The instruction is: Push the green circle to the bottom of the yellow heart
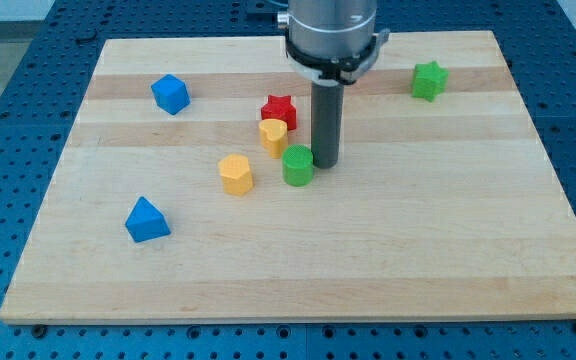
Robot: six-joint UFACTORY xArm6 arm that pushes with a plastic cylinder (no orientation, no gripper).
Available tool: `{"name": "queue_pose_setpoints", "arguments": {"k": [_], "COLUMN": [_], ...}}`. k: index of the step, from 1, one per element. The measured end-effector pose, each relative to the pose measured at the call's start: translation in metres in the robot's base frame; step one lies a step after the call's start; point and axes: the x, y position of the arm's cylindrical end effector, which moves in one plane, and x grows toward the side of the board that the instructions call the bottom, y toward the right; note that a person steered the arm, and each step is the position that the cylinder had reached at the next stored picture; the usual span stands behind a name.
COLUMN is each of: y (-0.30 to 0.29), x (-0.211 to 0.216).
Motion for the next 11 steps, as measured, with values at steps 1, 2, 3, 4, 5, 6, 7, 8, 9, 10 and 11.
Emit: {"name": "queue_pose_setpoints", "arguments": {"k": [1,2,3,4,5,6,7,8,9,10,11], "y": [0.028,0.007,-0.023,-0.030,-0.022,-0.016,-0.020,-0.021,-0.032,-0.034,-0.028], "x": [0.041,0.051,0.047,0.046,0.046,0.037,0.021,0.017,0.015,0.014,0.047]}}
